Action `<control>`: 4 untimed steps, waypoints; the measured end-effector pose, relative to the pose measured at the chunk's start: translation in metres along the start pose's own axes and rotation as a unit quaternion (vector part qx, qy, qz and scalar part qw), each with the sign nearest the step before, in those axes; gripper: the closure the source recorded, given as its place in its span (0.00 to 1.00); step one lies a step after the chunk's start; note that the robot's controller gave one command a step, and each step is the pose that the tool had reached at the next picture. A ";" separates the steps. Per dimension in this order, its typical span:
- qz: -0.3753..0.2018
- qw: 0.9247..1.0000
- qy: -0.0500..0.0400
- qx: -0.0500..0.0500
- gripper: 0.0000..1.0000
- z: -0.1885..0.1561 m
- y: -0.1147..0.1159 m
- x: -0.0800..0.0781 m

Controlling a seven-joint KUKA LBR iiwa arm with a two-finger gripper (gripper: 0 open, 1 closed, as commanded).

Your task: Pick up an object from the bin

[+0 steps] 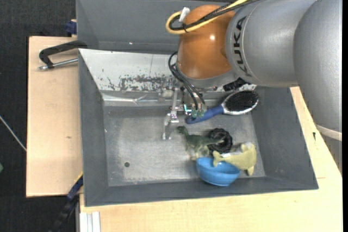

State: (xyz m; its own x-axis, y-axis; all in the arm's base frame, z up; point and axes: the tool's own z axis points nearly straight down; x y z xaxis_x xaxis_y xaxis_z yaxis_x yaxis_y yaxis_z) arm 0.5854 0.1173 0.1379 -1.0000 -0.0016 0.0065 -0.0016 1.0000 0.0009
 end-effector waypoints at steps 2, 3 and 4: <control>-0.157 0.988 -0.005 -0.002 0.00 0.063 -0.137 -0.010; -0.158 0.987 -0.007 -0.002 1.00 0.062 -0.136 -0.011; -0.148 0.989 -0.009 0.001 1.00 -0.084 -0.131 0.008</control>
Offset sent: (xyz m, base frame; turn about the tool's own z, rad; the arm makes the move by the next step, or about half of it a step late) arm -0.0229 -0.0647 -0.0234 -0.0870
